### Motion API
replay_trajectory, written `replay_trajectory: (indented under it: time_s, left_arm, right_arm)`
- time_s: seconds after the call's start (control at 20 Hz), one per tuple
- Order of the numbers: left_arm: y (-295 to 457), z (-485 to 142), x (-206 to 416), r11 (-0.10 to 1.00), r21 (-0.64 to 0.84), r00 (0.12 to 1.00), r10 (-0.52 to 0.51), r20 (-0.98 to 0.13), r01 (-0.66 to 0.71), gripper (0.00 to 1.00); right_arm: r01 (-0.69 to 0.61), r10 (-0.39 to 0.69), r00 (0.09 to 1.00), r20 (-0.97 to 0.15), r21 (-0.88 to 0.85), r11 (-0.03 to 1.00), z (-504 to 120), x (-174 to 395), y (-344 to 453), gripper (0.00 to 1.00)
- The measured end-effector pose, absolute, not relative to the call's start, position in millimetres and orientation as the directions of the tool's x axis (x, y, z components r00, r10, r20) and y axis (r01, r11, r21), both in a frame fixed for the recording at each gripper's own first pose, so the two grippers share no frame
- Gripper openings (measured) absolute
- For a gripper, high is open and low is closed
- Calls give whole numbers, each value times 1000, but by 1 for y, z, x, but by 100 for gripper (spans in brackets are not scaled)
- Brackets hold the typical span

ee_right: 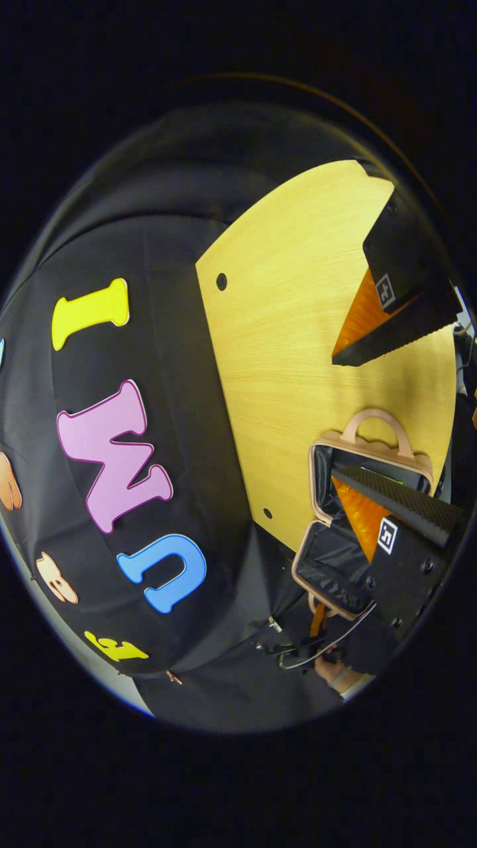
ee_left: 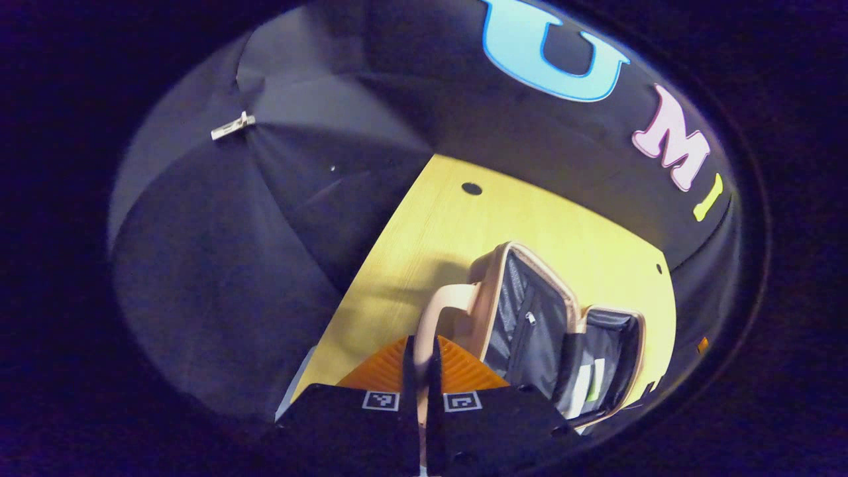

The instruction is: First open the suitcase, pack the skin care products into it, and then close the suitcase.

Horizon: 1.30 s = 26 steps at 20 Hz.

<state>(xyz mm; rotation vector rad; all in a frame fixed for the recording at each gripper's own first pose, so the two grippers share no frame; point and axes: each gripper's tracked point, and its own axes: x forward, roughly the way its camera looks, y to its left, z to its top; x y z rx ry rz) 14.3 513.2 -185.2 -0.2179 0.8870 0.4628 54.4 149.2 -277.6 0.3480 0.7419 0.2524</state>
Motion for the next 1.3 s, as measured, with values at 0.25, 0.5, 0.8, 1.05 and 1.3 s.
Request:
replay_trajectory:
  time_s: [0.25,0.5,0.8,1.05,1.3]
  left_arm:
    - [362,-94,52,952,-16,712,216,-668,-304,9]
    - [190,-102,87,993,-41,758,60,-650,-113,10]
    - [41,-237,111,996,-87,654,-61,-754,-7,10]
    - [13,-348,97,998,-64,460,-44,-887,-28,10]
    - [4,-334,95,999,34,511,48,-858,-36,71]
  right_arm:
    - [-152,392,708,-587,416,897,-268,42,110,97]
    - [-188,420,724,-547,429,884,-248,35,64,97]
    - [-259,375,771,-515,285,923,-211,16,-2,97]
    - [-261,382,764,-519,293,920,-198,-14,-36,96]
    - [-275,373,770,-518,258,926,-199,-21,-49,96]
